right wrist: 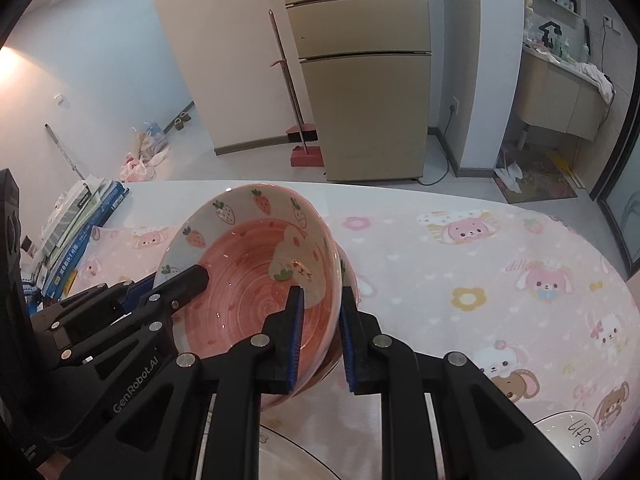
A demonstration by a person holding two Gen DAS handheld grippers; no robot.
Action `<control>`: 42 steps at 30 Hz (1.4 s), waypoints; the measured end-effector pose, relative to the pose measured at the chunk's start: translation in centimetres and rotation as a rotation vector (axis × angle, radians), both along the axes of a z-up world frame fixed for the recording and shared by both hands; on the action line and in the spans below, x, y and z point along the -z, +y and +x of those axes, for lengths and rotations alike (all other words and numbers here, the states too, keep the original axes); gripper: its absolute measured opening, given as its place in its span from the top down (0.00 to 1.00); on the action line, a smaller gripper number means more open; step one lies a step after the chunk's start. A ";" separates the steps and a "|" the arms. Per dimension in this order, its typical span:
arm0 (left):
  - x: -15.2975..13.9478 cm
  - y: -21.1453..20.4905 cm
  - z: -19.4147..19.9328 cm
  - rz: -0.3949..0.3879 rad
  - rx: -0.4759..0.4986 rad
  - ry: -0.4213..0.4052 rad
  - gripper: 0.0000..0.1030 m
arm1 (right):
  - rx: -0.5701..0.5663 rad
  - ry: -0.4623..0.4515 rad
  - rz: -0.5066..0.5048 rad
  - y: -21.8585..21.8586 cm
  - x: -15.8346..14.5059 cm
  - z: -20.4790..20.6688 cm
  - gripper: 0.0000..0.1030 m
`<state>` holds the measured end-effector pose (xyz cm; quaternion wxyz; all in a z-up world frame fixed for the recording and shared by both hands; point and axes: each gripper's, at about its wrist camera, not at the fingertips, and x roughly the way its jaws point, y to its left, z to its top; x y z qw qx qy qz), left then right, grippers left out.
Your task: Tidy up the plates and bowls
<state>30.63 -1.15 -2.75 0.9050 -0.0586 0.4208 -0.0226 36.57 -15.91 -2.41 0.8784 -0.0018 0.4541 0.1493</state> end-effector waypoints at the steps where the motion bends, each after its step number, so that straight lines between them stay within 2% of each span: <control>1: -0.1 0.0 0.0 -0.001 0.001 -0.002 0.89 | 0.004 0.000 -0.002 0.0 0.0 0.0 0.82; 11: -1.2 0.5 -0.7 -0.013 -0.007 -0.020 0.89 | 0.005 0.008 -0.044 0.8 -0.1 -0.1 0.82; 16: -1.4 0.4 -0.9 -0.018 -0.009 -0.022 0.89 | -0.026 -0.014 -0.104 1.9 0.0 -0.3 0.82; 26: -1.3 0.7 -0.6 -0.012 -0.006 -0.005 0.89 | -0.016 -0.005 -0.080 1.3 -0.1 -0.2 0.81; 29: -1.4 0.7 -0.7 -0.024 0.001 -0.010 0.89 | -0.003 -0.023 -0.133 1.5 -0.3 -0.6 0.75; 33: -1.7 0.4 -0.8 -0.042 0.030 -0.010 0.95 | -0.022 -0.063 -0.221 2.7 -0.2 -1.1 0.75; 37: -1.7 0.0 -0.9 0.009 0.013 -0.022 0.95 | -0.008 -0.064 -0.209 2.1 -0.6 -1.0 0.75; 42: -2.3 0.4 -1.1 0.004 0.003 -0.046 0.95 | 0.030 -0.080 -0.155 0.5 -1.7 -0.8 0.75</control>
